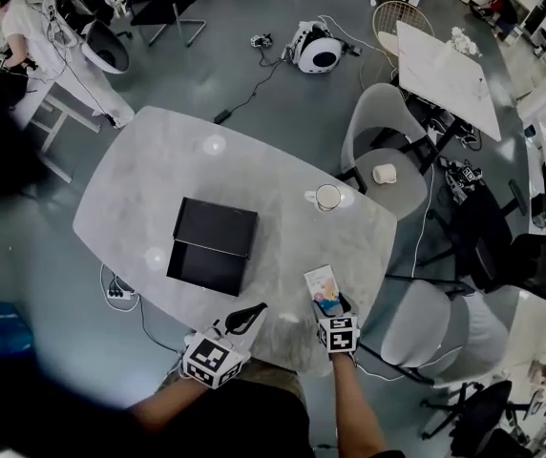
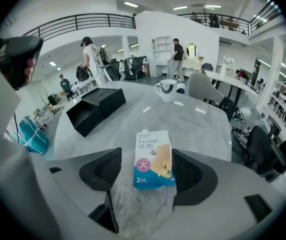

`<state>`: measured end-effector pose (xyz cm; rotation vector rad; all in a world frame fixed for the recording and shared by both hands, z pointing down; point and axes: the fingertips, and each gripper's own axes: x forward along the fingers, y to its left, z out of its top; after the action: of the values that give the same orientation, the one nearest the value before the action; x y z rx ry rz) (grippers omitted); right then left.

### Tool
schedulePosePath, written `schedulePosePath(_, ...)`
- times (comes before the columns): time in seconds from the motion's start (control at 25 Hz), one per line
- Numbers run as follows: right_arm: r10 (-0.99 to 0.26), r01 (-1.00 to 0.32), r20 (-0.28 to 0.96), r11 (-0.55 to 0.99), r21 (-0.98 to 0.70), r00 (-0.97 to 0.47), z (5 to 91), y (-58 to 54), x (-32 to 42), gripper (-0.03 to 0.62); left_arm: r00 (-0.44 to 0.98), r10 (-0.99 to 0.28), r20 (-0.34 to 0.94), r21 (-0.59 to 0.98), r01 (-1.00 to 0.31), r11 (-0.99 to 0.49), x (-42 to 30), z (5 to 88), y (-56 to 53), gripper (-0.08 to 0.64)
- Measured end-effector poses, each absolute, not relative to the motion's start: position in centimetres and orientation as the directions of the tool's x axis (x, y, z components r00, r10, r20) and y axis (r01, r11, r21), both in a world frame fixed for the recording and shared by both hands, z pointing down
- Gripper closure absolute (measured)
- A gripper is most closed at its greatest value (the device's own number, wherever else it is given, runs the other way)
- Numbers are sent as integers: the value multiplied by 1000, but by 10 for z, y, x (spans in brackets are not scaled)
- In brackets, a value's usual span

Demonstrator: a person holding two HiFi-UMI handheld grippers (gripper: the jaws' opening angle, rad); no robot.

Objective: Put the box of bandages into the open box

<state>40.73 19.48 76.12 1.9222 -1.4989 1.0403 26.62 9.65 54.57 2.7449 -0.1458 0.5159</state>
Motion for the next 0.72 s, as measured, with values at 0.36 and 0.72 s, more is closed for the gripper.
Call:
schedulePosePath(0.36, -529, -949, 845, -299, -100, 78, 800, 181, 426, 281, 905, -44, 423, 335, -201, -921, 266, 565, 92, 543)
schedulePosePath(0.72, -457, -961, 888, -266, -79, 53, 822, 182, 427, 261, 894, -47, 445, 348, -221, -911, 268, 574, 83, 543)
